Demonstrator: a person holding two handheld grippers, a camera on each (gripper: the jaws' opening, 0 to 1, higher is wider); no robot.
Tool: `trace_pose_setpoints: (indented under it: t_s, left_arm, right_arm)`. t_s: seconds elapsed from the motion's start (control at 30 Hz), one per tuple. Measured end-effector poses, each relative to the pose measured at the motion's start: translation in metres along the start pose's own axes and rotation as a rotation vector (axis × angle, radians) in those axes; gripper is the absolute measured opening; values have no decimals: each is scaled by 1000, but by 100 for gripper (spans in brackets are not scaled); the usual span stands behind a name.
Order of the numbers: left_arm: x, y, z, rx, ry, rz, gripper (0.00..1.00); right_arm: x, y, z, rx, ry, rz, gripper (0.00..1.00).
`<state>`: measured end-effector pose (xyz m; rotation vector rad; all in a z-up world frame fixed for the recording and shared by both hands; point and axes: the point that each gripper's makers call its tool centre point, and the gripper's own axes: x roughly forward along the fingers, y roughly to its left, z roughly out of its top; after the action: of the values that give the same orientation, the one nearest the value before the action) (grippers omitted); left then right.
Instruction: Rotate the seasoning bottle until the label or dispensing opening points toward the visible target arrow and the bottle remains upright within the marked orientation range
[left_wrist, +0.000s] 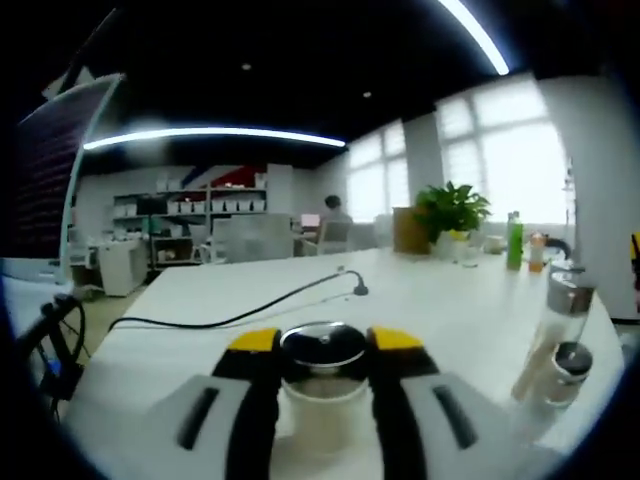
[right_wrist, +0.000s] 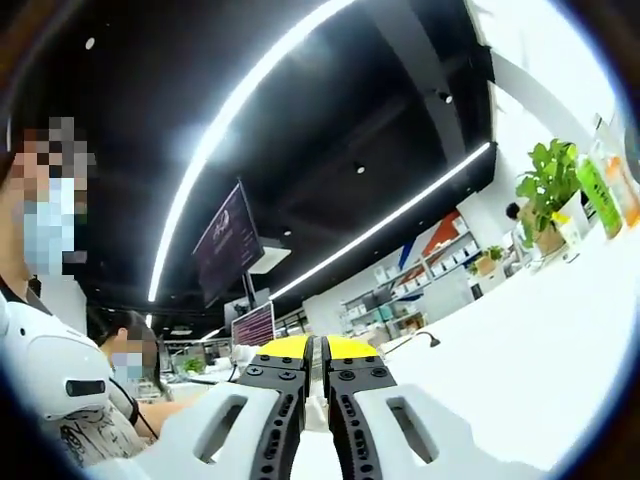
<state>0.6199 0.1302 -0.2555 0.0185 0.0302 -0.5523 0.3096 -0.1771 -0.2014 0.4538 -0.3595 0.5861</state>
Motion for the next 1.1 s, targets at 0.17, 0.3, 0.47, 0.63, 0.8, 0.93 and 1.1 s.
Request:
trace_pose_setpoints:
  t_s: [0.17, 0.3, 0.47, 0.63, 0.8, 0.93, 1.1]
  left_arm:
    - [-12, -12, 4, 13, -1, -9, 34]
    - [-20, -22, 6, 7, -3, -24, 34]
    - [-30, -29, 2, -9, 5, -37, 34]
    - [-50, -38, -1, -14, 1, -45, 34]
    - [-68, -48, -7, -6, 13, -50, 34]
    - [-78, -53, -8, -13, 10, -52, 34]
    - [-85, -62, -12, 0, 29, -46, 34]
  right_arm:
    - [4, -2, 1, 19, 10, 39, 2]
    - [4, -7, 8, 22, -5, 56, 2]
    - [10, -9, 10, 36, -14, 89, 2]
    - [22, -3, 1, 60, 14, 143, 2]
    - [31, 11, -6, 79, 30, 210, 2]
    - [36, 20, -10, 84, 45, 259, 1]
    - [42, 22, -11, 101, 51, 298, 1]
